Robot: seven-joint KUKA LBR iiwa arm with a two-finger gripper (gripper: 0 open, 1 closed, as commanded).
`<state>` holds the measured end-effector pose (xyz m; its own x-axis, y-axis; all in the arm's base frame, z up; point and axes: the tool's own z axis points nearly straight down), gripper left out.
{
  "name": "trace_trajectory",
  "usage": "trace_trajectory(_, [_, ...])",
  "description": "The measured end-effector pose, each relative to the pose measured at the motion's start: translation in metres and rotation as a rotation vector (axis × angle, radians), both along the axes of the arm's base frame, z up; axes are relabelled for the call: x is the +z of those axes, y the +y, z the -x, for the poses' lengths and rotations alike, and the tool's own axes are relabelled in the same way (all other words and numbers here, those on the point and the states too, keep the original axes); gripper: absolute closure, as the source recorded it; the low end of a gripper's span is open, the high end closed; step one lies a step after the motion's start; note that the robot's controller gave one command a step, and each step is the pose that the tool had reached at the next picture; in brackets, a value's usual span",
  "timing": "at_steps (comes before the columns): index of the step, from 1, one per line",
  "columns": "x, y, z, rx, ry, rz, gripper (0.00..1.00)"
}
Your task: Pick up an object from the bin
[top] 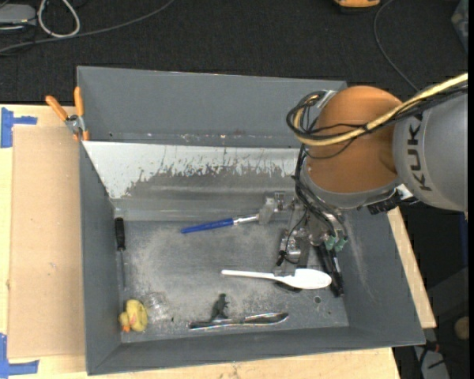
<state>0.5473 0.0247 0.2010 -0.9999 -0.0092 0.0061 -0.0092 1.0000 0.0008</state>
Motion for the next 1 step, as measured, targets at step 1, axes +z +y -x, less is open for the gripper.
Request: trace_trajectory(1, [0.0018,-0.0002,-0.0012,-0.001,-0.005,0.0,0.0])
